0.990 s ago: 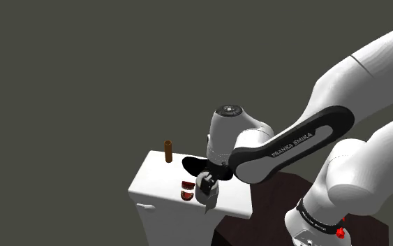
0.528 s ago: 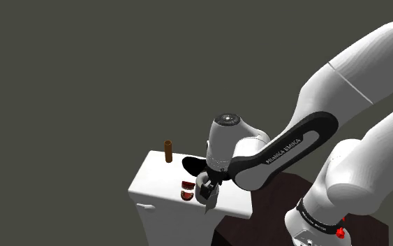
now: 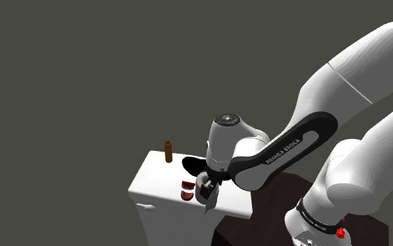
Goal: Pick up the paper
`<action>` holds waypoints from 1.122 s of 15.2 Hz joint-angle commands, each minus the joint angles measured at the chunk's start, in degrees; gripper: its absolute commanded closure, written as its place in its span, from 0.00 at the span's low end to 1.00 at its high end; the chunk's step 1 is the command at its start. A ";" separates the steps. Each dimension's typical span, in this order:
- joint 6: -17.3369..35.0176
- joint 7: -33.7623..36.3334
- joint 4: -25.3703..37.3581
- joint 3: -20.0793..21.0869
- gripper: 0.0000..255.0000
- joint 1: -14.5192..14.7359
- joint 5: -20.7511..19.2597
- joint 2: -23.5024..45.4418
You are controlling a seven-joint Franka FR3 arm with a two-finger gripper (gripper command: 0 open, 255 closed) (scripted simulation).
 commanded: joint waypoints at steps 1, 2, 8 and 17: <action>0.14 -0.01 -0.03 0.00 1.00 -0.01 0.02 0.09; -1.01 -0.38 0.10 -0.27 1.00 0.29 0.50 -0.96; -7.83 -1.83 1.24 -1.78 1.00 1.61 2.25 -6.78; -16.64 -2.71 3.66 -3.68 1.00 2.53 2.83 -13.25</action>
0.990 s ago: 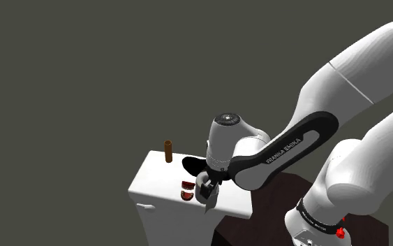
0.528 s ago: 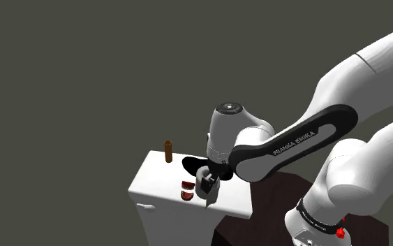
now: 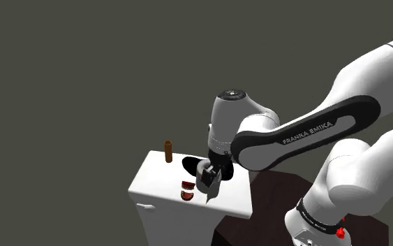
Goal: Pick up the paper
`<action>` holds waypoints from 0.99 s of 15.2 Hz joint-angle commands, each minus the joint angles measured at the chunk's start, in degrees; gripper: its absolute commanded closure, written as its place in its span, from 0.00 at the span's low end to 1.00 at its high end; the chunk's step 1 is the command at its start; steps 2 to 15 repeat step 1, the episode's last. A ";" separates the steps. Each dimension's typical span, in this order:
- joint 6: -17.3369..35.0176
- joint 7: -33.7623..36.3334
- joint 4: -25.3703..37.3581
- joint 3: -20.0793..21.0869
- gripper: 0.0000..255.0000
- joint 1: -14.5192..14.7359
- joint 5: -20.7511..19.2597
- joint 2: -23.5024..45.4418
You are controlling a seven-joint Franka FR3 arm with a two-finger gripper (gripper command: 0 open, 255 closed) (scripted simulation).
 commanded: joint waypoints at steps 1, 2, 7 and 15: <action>-0.77 -0.06 0.26 -0.17 1.00 0.07 0.02 -0.54; -0.77 -0.06 0.26 -0.17 1.00 0.07 0.02 -0.54; -0.77 -0.06 0.26 -0.17 1.00 0.07 0.02 -0.54; -0.77 -0.06 0.26 -0.17 1.00 0.07 0.02 -0.54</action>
